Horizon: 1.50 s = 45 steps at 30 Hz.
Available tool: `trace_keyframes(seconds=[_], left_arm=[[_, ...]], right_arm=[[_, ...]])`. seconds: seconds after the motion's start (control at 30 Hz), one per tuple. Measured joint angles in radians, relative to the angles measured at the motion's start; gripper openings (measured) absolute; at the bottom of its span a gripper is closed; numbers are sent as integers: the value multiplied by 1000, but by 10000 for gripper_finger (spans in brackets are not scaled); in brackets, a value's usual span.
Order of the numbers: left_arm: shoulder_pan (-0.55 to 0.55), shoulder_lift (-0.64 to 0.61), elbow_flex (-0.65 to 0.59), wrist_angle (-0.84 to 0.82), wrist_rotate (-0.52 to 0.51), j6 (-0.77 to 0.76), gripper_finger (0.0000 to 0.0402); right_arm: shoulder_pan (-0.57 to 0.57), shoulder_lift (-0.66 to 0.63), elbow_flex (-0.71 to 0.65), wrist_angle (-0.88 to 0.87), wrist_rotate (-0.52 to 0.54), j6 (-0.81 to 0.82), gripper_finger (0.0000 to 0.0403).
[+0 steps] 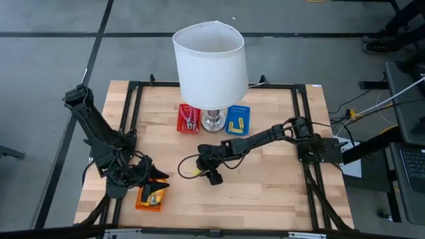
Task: Pick & Place School Supplies
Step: Put the yellow eraser into the blue basket
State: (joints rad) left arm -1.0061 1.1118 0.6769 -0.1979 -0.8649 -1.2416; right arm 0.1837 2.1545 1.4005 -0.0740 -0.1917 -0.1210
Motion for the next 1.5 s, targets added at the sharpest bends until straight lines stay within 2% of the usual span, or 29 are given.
trace_keyframes(seconds=[0.53, 0.73, 0.93, 1.17, 1.27, 1.5], left_arm=[[0, 0, 0, 0, -5, -25, 203], [0, 0, 0, 2, -5, -32, 203], [0, 0, 0, 8, -8, -31, 203], [0, 0, 0, 8, -8, -30, 203], [0, 0, 0, 14, -8, -28, 203], [-9, 0, 0, 15, -12, -28, 203]], right_arm=[[-10, 46, 0, 13, 16, -28, 216], [-5, 48, 0, 5, 39, -17, 189], [11, 48, 0, 5, 73, 14, 140], [26, 46, 0, 4, 127, 181, 75], [45, 45, -5, 14, 157, 279, 74], [156, 45, -22, 32, 347, 497, 89]])
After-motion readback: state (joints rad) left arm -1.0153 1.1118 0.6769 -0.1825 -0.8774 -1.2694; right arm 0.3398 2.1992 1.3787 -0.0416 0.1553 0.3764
